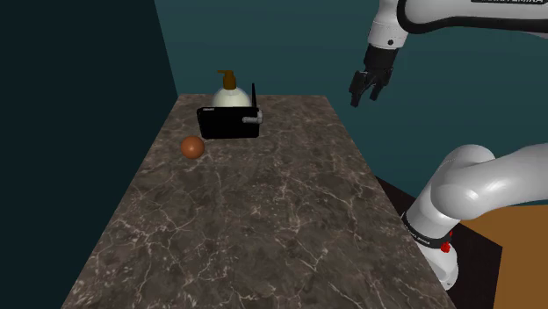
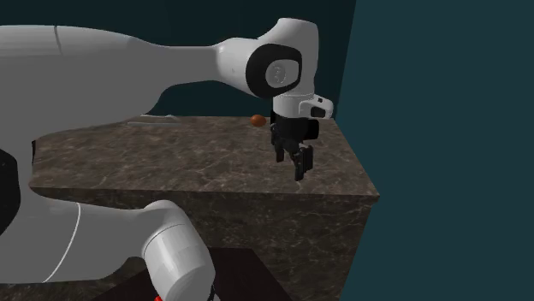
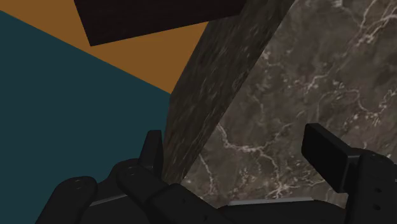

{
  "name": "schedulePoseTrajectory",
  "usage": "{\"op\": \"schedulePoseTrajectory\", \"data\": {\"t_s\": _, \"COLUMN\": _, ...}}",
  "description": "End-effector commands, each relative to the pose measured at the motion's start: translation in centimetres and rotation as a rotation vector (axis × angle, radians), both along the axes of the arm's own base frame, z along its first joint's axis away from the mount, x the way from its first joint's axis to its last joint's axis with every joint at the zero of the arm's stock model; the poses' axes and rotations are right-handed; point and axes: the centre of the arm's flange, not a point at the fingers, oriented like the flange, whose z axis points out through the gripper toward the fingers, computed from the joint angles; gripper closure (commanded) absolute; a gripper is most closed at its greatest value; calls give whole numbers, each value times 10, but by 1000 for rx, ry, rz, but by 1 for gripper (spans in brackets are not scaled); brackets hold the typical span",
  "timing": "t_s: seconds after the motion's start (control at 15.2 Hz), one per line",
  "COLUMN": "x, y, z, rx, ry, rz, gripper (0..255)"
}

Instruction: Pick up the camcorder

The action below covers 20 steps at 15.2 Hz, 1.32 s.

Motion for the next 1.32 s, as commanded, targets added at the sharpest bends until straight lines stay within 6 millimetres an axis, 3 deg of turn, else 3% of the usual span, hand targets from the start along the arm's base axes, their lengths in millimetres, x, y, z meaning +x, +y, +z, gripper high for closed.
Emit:
{"op": "schedulePoseTrajectory", "data": {"t_s": 0.0, "x": 0, "y": 0, "z": 0, "rx": 0, "ry": 0, "rz": 0, "gripper": 0}}
{"op": "schedulePoseTrajectory", "data": {"t_s": 0.66, "x": 95, "y": 86, "z": 6, "rx": -5, "ry": -37, "rz": -174, "gripper": 0}}
{"op": "schedulePoseTrajectory", "data": {"t_s": 1.25, "x": 193, "y": 148, "z": 15, "rx": -9, "ry": -70, "rz": -331, "gripper": 0}}
